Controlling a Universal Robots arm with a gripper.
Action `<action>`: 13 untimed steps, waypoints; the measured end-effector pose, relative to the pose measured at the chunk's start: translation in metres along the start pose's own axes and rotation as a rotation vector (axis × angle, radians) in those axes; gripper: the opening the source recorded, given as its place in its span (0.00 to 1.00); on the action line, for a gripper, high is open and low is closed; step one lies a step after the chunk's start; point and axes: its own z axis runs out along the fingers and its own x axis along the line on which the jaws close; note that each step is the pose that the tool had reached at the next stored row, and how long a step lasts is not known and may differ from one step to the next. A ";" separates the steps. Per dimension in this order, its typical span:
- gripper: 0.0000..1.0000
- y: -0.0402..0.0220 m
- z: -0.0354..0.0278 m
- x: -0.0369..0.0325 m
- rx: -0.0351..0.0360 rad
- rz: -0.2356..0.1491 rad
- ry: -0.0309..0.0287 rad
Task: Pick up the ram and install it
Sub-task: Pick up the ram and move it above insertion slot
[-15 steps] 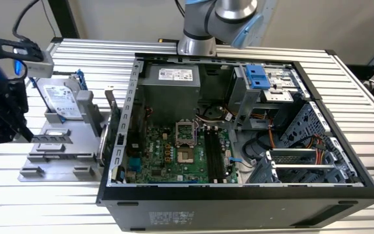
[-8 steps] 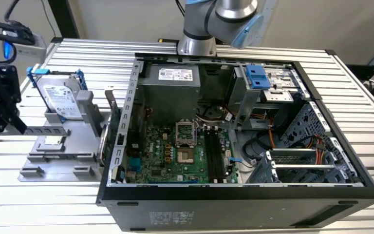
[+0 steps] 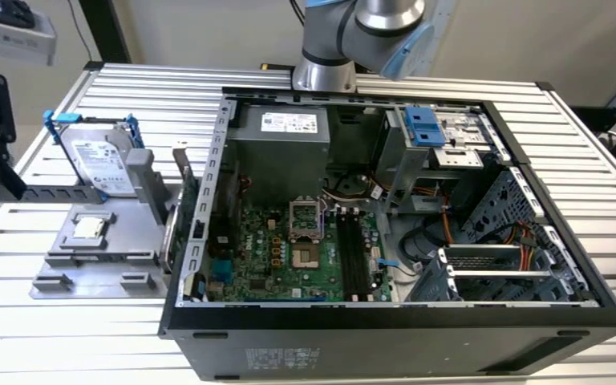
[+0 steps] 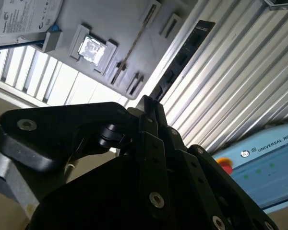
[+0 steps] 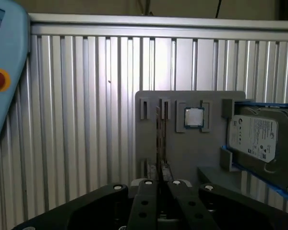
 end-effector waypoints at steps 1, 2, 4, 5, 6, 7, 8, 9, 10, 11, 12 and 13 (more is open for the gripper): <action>0.00 0.0000 -0.0033 -0.0002 -0.0001 0.000 0.0001; 0.00 0.0000 -0.0062 -0.0003 0.0001 0.000 -0.0001; 0.00 0.0000 -0.0127 -0.0007 0.0000 0.000 0.0000; 0.00 0.0000 -0.0160 -0.0009 0.0000 0.000 0.0000; 0.00 0.0000 -0.0184 -0.0011 0.0001 0.000 0.0000; 0.00 0.0000 -0.0184 -0.0010 0.0003 0.000 -0.0001; 0.00 0.0000 -0.0185 -0.0010 0.0002 0.000 -0.0001; 0.00 0.0000 -0.0185 -0.0011 0.0003 0.000 -0.0002; 0.00 0.0000 -0.0186 -0.0011 0.0003 0.000 -0.0001; 0.00 -0.0005 -0.0188 -0.0010 0.0001 0.000 0.0000; 0.00 -0.0013 -0.0189 -0.0011 0.0000 0.000 0.0001; 0.00 -0.0026 -0.0189 -0.0011 0.0000 -0.001 0.0000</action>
